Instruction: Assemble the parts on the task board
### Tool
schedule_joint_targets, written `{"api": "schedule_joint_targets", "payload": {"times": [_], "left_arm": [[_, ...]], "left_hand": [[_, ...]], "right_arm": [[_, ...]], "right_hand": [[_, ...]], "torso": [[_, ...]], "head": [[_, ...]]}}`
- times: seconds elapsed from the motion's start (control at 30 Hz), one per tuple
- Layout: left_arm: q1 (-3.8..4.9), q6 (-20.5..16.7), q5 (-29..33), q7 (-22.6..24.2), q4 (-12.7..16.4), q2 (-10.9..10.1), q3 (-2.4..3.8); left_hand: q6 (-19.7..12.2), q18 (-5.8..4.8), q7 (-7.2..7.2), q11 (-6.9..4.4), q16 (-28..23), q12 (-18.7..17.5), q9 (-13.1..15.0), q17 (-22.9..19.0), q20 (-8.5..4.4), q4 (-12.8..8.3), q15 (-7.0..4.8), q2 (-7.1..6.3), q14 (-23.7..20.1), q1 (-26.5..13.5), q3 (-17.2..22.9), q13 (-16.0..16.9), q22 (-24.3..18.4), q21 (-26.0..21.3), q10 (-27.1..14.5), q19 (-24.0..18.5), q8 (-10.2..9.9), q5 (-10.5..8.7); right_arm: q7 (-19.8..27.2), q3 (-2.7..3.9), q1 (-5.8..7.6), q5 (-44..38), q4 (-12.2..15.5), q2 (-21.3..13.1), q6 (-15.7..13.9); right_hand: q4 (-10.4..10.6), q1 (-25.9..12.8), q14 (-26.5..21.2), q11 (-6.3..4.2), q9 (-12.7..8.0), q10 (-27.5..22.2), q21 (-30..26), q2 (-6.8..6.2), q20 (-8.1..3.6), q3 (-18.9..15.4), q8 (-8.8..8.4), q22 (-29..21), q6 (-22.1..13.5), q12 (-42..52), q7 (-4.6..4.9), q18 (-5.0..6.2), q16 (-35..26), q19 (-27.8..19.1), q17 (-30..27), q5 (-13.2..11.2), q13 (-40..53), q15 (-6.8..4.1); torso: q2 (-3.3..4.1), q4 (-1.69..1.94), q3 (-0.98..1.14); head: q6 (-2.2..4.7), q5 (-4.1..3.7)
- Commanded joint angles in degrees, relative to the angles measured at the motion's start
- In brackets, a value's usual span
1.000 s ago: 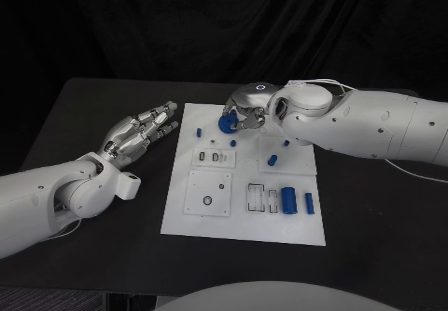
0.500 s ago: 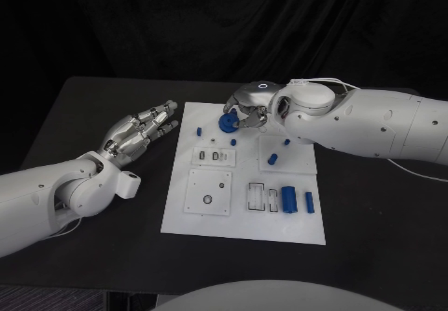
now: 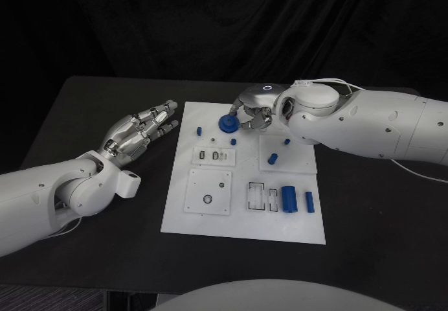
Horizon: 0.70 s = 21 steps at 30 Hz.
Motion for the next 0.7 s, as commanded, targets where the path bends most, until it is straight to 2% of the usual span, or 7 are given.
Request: {"api": "schedule_joint_targets", "payload": {"times": [0.03, 0.27, 0.5, 0.7], "left_arm": [[-0.10, 0.53, 0.02, 11.06, 0.09, 0.04, 0.04], [-0.11, 0.53, 0.02, 10.94, 0.03, 0.00, 0.04], [-0.12, 0.43, 0.02, 10.86, 0.07, -0.26, 0.04], [-0.13, 0.33, 0.02, 10.84, 0.20, -0.61, 0.04]], "left_hand": [[-0.08, 0.15, 0.22, 0.56, 0.33, 0.03, 0.03, 0.09, 0.35, -0.15, 0.39, 0.03, -0.11, 0.50, 0.31, 0.03, 0.07, 0.24, -0.03, -0.13, 0.32, 0.23], [-0.15, 0.14, 0.20, 0.59, 0.33, 0.03, 0.01, 0.09, 0.38, -0.22, 0.43, 0.06, -0.09, 0.54, 0.41, 0.04, 0.07, 0.24, -0.02, -0.13, 0.30, 0.29], [-0.22, 0.13, 0.21, 0.62, 0.34, 0.03, 0.00, 0.09, 0.42, -0.33, 0.49, 0.12, -0.08, 0.61, 0.59, 0.03, 0.07, 0.25, -0.05, -0.12, 0.28, 0.40], [-0.21, 0.13, 0.21, 0.62, 0.34, 0.03, 0.00, 0.09, 0.42, -0.33, 0.50, 0.12, -0.08, 0.61, 0.60, 0.03, 0.07, 0.25, -0.04, -0.12, 0.28, 0.40]], "right_arm": [[-1.16, 0.00, -0.21, -0.32, 0.26, -0.45, 0.98], [-0.54, 0.00, -0.28, -0.32, 0.60, -1.38, -0.81], [1.12, -0.01, -0.30, -0.32, 1.66, -3.37, -5.96], [1.72, 0.00, 0.34, -0.32, 4.24, -6.96, -10.53]], "right_hand": [[-0.03, -0.64, 5.57, 0.04, 0.05, 3.38, -0.40, -0.23, 0.16, 0.42, 0.62, 8.04, 1.56, 0.01, 0.13, 1.02, -0.38, -0.25, 14.11, -0.23, 12.70, -0.01], [-0.05, -0.72, 5.47, 0.10, 0.13, 3.22, -0.62, -0.24, 0.19, 0.56, 0.97, 7.96, 2.53, -0.10, 0.21, 1.06, -0.62, -0.34, 13.91, -0.22, 12.55, 0.03], [-0.12, -0.61, 5.38, 0.05, 0.04, 3.06, -0.76, -0.22, 0.20, 0.69, 0.83, 7.90, 2.40, -0.21, 0.05, 1.09, -0.84, -0.41, 13.73, -0.24, 12.41, 0.03], [0.35, -1.13, 5.44, -0.07, -0.08, 3.46, -0.48, -0.32, 0.14, 0.57, 0.80, 8.13, 2.82, 0.04, -0.04, 1.01, -0.74, -0.12, 13.82, -1.24, 12.75, -0.09]], "torso": [[0.01, 0.03, 0.02], [-0.02, 0.00, -0.01], [0.00, 0.04, 0.00], [-0.01, -0.02, 0.02]], "head": [[0.03, -0.03], [-0.02, -0.03], [0.12, 0.11], [0.34, 0.23]]}}
